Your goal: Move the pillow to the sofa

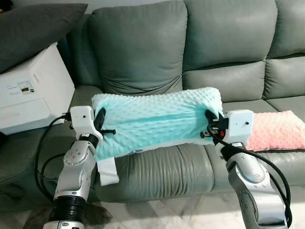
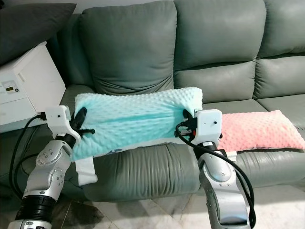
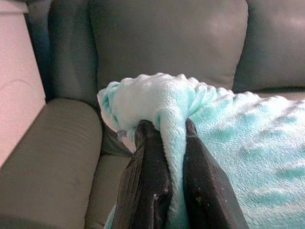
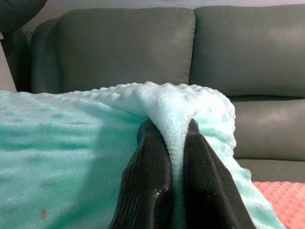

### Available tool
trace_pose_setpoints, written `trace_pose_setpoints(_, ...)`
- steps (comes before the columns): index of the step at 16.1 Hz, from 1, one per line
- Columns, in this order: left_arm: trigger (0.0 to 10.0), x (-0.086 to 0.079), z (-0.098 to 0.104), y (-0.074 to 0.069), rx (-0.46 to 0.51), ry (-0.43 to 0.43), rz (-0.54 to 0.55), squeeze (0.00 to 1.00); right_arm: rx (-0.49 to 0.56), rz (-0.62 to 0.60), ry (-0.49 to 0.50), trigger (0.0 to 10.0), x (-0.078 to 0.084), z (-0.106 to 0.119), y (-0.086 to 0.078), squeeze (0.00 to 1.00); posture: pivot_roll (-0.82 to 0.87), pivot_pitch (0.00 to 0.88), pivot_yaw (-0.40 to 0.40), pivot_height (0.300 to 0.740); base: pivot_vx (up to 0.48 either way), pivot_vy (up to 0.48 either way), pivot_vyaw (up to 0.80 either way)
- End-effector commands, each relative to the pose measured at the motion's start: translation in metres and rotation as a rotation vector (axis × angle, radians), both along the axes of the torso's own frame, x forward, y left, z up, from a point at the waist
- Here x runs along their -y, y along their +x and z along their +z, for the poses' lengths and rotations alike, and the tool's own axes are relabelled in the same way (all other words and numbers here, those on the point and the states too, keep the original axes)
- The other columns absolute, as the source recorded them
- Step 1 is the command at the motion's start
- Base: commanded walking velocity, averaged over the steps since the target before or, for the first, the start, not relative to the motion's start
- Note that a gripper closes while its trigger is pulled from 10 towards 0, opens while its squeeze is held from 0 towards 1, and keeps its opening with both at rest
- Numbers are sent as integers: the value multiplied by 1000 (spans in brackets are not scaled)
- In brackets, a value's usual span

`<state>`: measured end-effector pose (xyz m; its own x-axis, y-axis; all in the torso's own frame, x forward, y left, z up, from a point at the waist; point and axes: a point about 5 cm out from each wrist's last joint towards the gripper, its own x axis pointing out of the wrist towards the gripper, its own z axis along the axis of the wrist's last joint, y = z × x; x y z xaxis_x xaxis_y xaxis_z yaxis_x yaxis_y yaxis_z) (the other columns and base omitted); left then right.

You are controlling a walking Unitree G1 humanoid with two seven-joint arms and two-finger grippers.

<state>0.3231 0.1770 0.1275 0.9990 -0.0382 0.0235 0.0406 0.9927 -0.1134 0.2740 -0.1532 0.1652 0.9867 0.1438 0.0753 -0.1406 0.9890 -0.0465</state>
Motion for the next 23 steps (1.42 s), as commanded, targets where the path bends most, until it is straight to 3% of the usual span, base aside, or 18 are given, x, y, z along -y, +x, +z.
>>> trace_pose_setpoints(1, 10000, -8, 7, -1, 22, 23, 49, 0, 32, -11, 6, 10000, 3, 5, 1, 0, -151, 20, 88, 740, 0, 0, -800)
trace_pose_setpoints(4, 10000, -10, 1, -4, 6, 29, 57, 0, 35, 24, -19, 10000, -6, 4, 2, 0, -143, 18, 80, 740, 0, 0, -146)
trace_pose_setpoints(10, 10000, -10, 1, -5, 4, 31, 57, 0, 36, 37, -15, 10000, -12, 2, 5, 0, -134, 10, 76, 740, 0, 0, 780)
trace_pose_setpoints(15, 10000, 1, -1, -4, -5, 8, -3, 0, 45, -13, -9, 10000, -4, 2, 3, 0, -141, 12, 80, 740, 0, 0, 300)
trace_pose_setpoints(18, 10000, 9, -1, -3, 6, -8, -53, 0, 46, -89, -34, 10000, 9, 1, 0, 0, -158, 13, 88, 740, 0, 0, 0)
trace_pose_setpoints(23, 10000, 15, 2, -1, 16, -40, -110, 0, 44, -100, -34, 10000, 10, 1, -2, 0, -166, 17, 91, 740, 276, 0, 0)
